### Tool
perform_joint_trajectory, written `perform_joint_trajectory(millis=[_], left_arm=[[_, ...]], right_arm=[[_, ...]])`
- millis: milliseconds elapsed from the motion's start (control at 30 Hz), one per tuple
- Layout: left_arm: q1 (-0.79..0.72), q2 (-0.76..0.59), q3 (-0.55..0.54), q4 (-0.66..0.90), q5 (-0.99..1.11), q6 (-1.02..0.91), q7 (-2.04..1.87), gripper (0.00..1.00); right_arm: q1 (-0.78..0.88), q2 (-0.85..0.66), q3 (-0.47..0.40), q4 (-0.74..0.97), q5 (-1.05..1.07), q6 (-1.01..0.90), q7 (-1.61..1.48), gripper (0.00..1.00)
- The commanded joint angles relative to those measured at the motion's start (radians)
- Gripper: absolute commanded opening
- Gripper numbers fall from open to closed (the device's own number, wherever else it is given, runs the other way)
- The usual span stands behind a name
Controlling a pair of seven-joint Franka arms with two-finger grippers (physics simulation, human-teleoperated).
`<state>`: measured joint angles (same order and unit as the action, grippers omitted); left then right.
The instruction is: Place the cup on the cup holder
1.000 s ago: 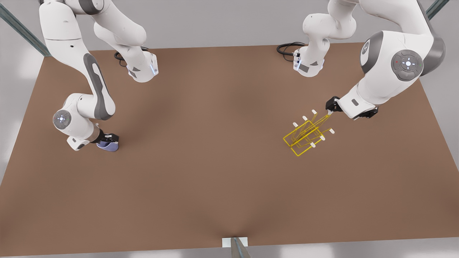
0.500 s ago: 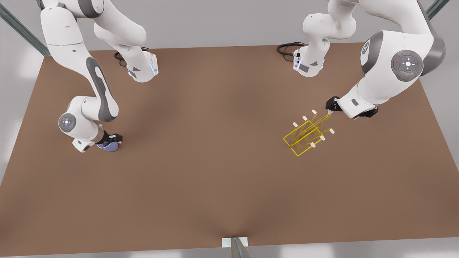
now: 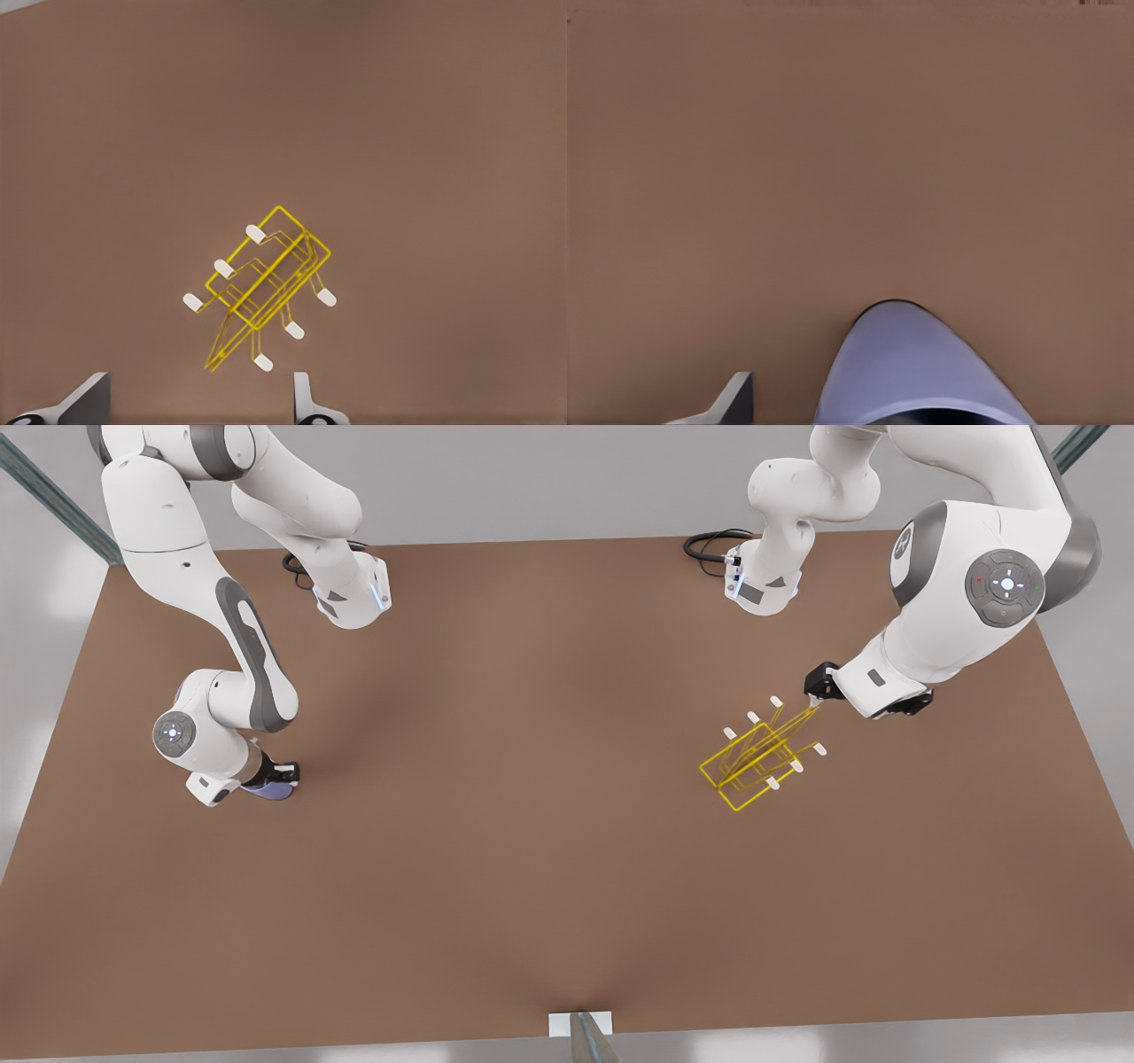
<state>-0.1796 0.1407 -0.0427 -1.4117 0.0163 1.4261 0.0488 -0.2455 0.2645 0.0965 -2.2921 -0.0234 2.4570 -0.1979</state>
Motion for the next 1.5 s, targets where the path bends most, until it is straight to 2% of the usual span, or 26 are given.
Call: perform_joint_trajectory(millis=[0,67,167,300,400,500,600,733,867,1033,1167,1367,1467], left_arm=[[0.000,-0.001,0.000,0.000,0.001,-0.003,0.000,1.00],[0.000,-0.001,-0.002,0.000,0.001,-0.003,0.000,1.00],[0.000,-0.001,-0.002,0.000,0.001,-0.003,-0.001,1.00],[-0.001,-0.001,-0.002,0.000,0.001,-0.003,-0.001,1.00],[-0.001,-0.001,-0.003,0.000,0.001,-0.004,0.000,1.00],[-0.001,-0.001,-0.002,0.000,0.001,-0.004,0.000,1.00],[-0.001,-0.001,-0.002,0.000,0.001,-0.004,-0.001,1.00],[-0.001,-0.001,-0.003,0.000,0.001,-0.004,0.000,1.00],[-0.001,-0.001,-0.002,0.000,0.002,-0.006,0.014,1.00],[-0.001,-0.003,-0.003,0.000,0.002,-0.016,0.016,1.00],[-0.001,-0.001,-0.002,0.000,0.002,-0.016,0.016,1.00],[-0.001,-0.001,-0.002,0.000,0.002,-0.016,0.016,1.00],[-0.001,-0.001,-0.003,0.000,0.002,-0.016,0.016,1.00]], right_arm=[[0.000,-0.001,0.000,0.000,0.000,0.005,-0.017,0.53],[-0.001,-0.001,0.000,0.000,0.000,0.003,-0.021,0.45],[-0.008,-0.001,0.000,0.002,0.000,0.002,-0.037,0.21],[-0.003,-0.002,0.000,0.013,-0.003,-0.007,-0.060,0.21],[0.002,-0.011,0.005,0.108,-0.003,-0.142,-0.060,0.21],[0.000,-0.007,0.044,0.210,0.014,-0.211,-0.052,0.21],[0.029,0.005,0.075,0.321,0.149,-0.316,-0.051,0.21],[0.032,0.084,0.170,0.488,0.342,-0.455,-0.052,0.21],[0.120,0.142,0.176,0.619,0.479,-0.572,-0.049,0.21],[0.273,0.341,0.183,0.781,0.735,-0.587,-0.084,0.21],[0.382,0.535,0.184,1.014,0.958,-0.716,-0.135,0.21],[0.509,0.756,0.183,1.165,1.335,-0.765,-0.360,0.21],[0.555,0.808,0.183,1.189,1.436,-0.751,-0.451,0.21]])
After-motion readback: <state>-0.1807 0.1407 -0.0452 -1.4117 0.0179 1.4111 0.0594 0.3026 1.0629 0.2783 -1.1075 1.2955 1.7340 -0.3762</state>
